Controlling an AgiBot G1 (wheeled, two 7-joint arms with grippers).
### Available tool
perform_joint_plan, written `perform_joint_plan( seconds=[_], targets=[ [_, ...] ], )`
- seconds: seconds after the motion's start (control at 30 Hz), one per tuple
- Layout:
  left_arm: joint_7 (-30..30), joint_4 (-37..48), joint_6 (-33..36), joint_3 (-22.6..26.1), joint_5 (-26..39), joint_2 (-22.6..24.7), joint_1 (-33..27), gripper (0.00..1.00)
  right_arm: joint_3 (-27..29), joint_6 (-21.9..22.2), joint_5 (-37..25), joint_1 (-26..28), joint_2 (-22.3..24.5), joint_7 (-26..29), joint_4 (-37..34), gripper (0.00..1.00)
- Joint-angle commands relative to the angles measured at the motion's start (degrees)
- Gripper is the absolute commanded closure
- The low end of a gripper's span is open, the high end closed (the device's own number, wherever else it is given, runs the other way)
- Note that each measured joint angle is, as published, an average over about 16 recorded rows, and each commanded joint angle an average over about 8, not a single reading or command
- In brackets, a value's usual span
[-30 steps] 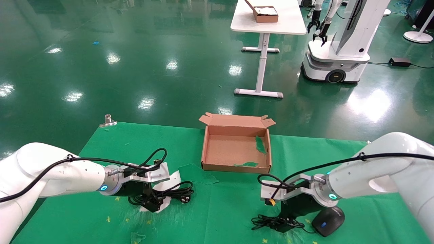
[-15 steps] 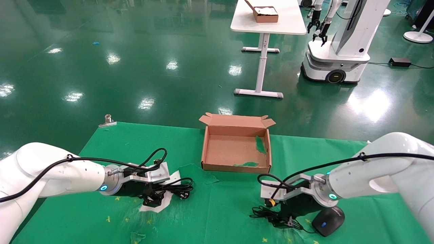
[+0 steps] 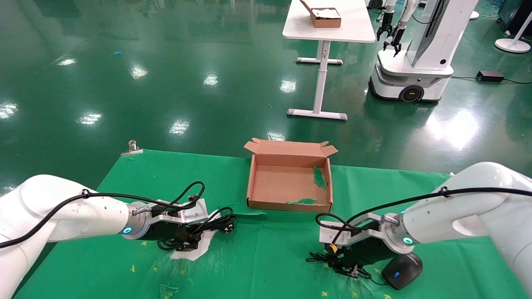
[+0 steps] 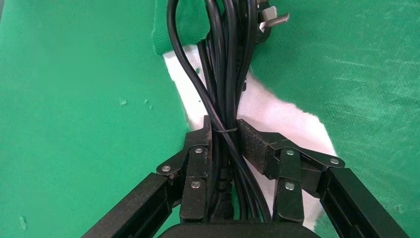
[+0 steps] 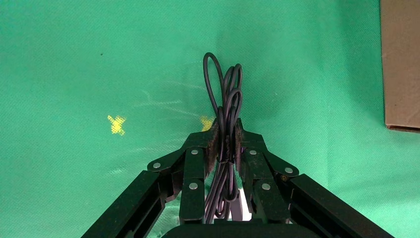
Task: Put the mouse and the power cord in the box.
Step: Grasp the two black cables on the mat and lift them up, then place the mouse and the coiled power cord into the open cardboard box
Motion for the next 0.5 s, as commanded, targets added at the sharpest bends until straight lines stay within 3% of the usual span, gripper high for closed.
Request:
perform_joint_plan(
  seconds=[0.03, 0.3, 0.5],
  targets=[
    [0.2, -0.1, 0.2, 0.1, 0.2, -0.2, -0.3, 1.0, 0.0, 0.1, 0.0, 0.0, -0.1, 0.0, -0.1, 1.0],
    [3.4, -3.7, 15.1, -3.1, -5.3, -5.0, -5.6, 1.0, 1.8, -1.1, 2.0, 3.1, 3.7, -0.2, 3.6, 1.0],
    [6.1, -7.8, 16.5, -6.0, -9.9, -3.2, -6.1, 1.0, 2.8, -0.7, 2.3, 4.7, 7.3, 3.1, 7.4, 1.0]
  ],
)
